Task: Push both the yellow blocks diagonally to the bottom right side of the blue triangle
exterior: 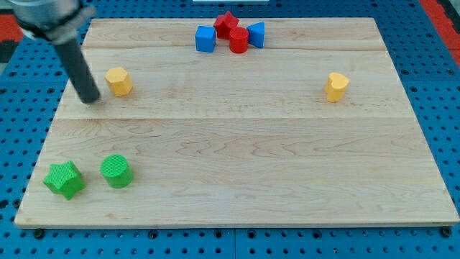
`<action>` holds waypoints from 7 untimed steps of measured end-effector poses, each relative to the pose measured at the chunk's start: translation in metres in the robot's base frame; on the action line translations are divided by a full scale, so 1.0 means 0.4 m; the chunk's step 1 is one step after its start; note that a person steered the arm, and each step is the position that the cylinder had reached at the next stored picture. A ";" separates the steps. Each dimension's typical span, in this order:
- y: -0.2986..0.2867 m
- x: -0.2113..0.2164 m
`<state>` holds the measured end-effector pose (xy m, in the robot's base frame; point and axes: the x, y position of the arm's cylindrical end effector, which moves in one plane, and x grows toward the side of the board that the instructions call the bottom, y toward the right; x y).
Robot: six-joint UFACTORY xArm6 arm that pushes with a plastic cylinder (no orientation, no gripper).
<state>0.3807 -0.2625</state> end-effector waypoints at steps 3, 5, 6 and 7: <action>0.591 -0.016; 0.811 -0.057; 0.958 -0.066; 0.954 -0.059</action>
